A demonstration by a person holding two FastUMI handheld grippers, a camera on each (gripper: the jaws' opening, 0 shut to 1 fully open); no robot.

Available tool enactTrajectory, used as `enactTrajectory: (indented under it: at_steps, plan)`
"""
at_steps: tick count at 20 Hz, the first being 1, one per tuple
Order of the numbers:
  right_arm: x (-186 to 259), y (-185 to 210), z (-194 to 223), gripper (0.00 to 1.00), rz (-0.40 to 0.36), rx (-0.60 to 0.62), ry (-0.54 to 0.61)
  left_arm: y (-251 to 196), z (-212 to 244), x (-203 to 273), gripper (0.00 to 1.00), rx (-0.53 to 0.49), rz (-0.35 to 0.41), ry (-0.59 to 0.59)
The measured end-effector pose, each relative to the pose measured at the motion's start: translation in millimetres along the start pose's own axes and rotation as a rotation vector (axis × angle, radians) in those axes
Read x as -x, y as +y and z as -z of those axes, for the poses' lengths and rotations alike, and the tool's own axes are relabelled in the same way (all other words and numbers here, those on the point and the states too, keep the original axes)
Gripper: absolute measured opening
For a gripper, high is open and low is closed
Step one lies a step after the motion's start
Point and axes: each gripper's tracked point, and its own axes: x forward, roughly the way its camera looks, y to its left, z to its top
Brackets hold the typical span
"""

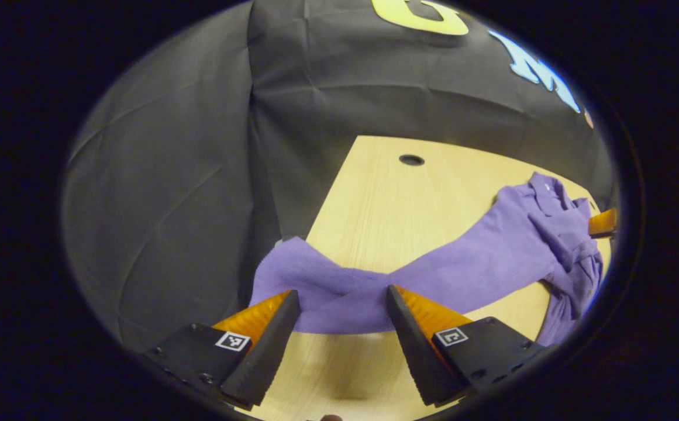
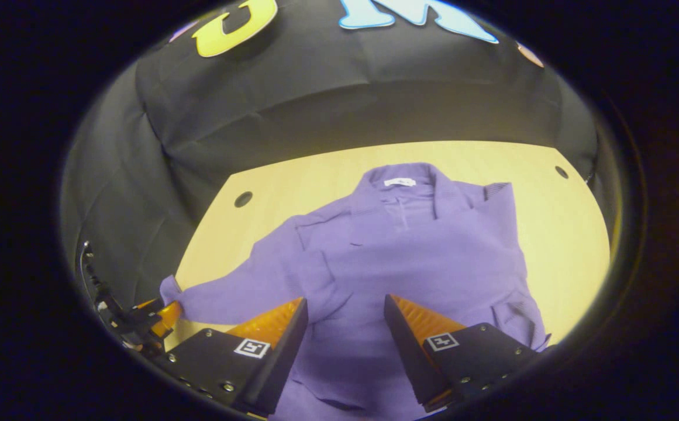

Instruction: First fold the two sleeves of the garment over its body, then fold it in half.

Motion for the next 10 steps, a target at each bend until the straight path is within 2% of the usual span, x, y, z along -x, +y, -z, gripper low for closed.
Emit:
enactTrajectory:
  at_steps: [4, 5, 7, 10]
  plan:
    - [0, -7, 3, 0.81, 0.023, -0.02, 0.007, -12, 3, -10, 1.0, 0.013, 0.046, -0.004]
    - [-1, -7, 4, 0.82, 0.024, -0.024, 0.007, -13, 2, -13, 0.87, 0.032, 0.042, -0.004]
    - [-3, -4, 7, 0.81, 0.02, -0.03, 0.016, -12, 4, -13, 0.88, 0.059, 0.04, -0.014]
    - [-5, -1, 12, 0.82, 0.013, -0.028, 0.03, -13, 4, -11, 0.81, 0.079, 0.042, -0.019]
